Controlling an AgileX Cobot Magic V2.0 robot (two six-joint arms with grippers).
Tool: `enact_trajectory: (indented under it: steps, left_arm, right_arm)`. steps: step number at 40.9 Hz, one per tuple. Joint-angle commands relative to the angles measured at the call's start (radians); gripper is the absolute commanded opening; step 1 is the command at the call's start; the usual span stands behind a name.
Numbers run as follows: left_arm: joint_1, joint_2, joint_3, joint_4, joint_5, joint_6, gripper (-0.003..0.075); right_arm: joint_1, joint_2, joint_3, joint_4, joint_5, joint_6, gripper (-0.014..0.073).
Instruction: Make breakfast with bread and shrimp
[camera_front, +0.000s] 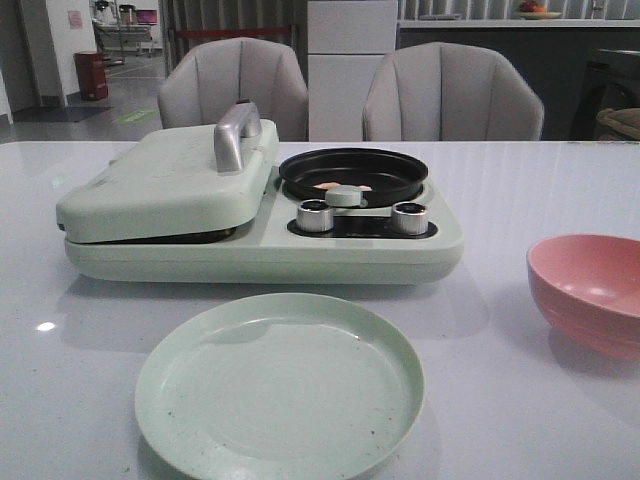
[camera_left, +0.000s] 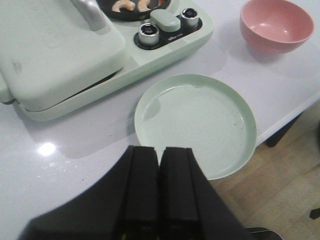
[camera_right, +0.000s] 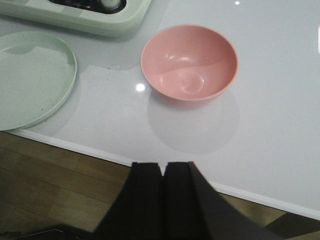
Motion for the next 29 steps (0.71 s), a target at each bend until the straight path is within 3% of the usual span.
enact_trajectory:
  steps: [1, 17, 23, 29]
  left_arm:
    - [-0.001, 0.003, -0.028, 0.044, -0.058, -0.071, 0.0102]
    - [-0.001, 0.003, -0.028, 0.041, -0.051, -0.071, 0.0102]
    - [-0.001, -0.012, -0.005, 0.16, -0.103, -0.071, 0.0102]
    - [0.116, -0.108, 0.103, 0.192, -0.225, -0.071, 0.0102]
  right_arm:
    - [0.004, 0.011, -0.026, -0.004, -0.079, -0.006, 0.0035]
    - [0.004, 0.011, -0.026, -0.004, -0.079, -0.006, 0.0035]
    - [0.004, 0.011, -0.026, -0.004, -0.079, -0.006, 0.0035]
    - [0.004, 0.011, -0.026, -0.003, -0.079, -0.006, 0.0035]
